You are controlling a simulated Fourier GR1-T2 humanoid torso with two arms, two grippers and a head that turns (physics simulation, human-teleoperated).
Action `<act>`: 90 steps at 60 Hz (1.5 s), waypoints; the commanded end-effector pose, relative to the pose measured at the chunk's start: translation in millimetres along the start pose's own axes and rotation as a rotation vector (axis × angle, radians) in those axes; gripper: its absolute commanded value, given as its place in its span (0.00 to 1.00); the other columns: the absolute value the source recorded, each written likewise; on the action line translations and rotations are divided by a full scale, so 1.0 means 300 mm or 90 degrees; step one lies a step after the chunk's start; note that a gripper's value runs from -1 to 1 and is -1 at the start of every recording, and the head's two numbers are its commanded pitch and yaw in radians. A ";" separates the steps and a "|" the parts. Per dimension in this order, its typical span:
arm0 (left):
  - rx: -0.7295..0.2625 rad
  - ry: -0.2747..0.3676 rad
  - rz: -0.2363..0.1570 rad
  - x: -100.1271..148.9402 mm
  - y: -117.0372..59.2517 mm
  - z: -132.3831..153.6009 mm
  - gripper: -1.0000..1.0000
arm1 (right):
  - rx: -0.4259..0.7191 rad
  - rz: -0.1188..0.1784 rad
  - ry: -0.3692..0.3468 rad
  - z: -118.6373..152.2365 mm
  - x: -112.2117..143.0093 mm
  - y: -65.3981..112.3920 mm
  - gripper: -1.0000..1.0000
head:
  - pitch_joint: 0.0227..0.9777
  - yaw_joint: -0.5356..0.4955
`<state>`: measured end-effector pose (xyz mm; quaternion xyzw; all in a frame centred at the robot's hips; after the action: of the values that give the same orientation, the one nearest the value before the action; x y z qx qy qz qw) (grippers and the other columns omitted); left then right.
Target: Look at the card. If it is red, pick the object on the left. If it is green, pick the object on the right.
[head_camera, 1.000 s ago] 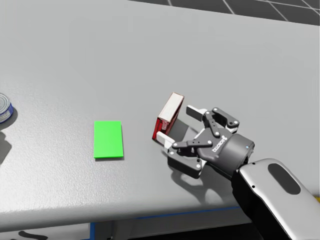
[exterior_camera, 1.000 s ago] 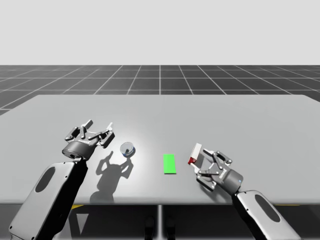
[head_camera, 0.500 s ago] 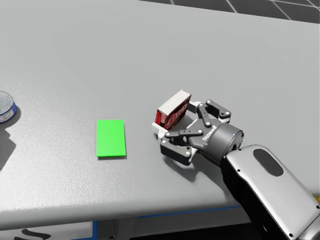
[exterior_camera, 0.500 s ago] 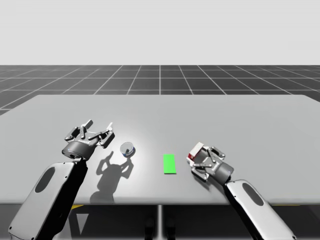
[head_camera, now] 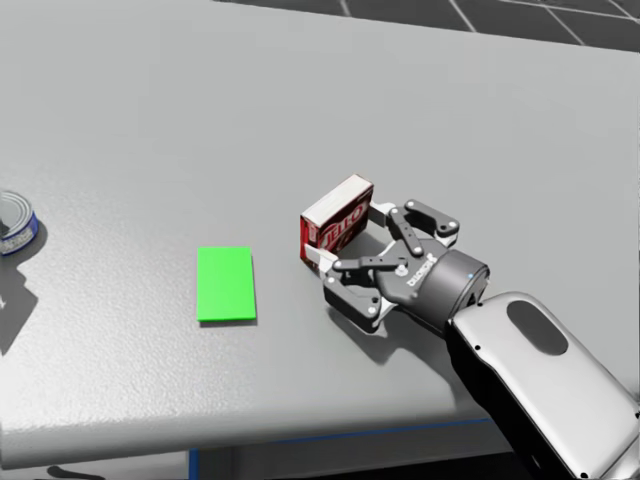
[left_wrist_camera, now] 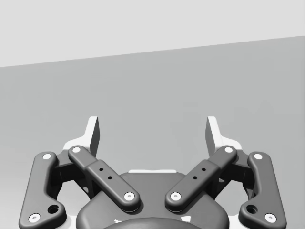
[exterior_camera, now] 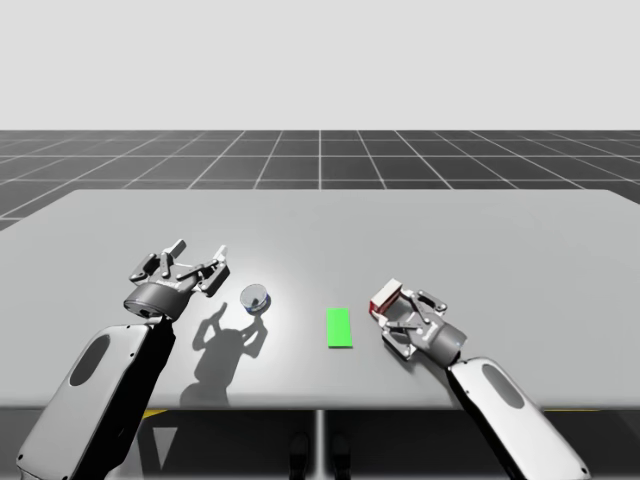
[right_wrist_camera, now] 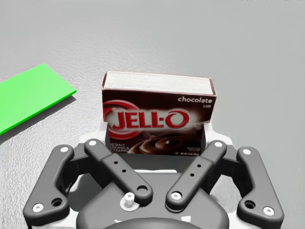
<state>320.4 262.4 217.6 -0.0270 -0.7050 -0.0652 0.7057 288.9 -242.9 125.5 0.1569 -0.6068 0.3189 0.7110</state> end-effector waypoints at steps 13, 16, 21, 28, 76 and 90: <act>0.000 0.000 0.000 -0.001 -0.001 -0.001 0.00 | -0.035 -0.008 0.010 0.008 -0.036 0.015 1.00 | 0.80 0.26; 0.000 0.000 -0.001 -0.001 -0.001 -0.001 0.00 | -0.036 -0.008 0.010 0.010 -0.036 0.014 1.00 | 0.79 0.26; 0.000 0.001 -0.001 -0.001 -0.001 -0.002 0.00 | -0.039 -0.010 0.010 0.013 -0.035 0.012 1.00 | 0.78 0.26; 0.000 0.001 -0.002 -0.002 -0.002 -0.002 0.00 | -0.042 -0.008 0.010 0.018 -0.038 0.011 1.00 | 0.71 0.26; 0.001 0.000 0.002 -0.002 0.005 0.000 0.00 | -0.059 -0.014 -0.037 0.034 0.045 -0.022 1.00 | 0.45 0.24; 0.003 -0.002 0.005 0.001 0.011 0.000 0.00 | -0.123 0.008 -0.112 0.058 0.221 -0.113 1.00 | 0.46 0.24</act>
<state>320.6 264.3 217.6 -0.0281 -0.7057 -0.0623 0.7053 275.7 -251.3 152.7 0.1690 -0.6318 0.3051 0.6922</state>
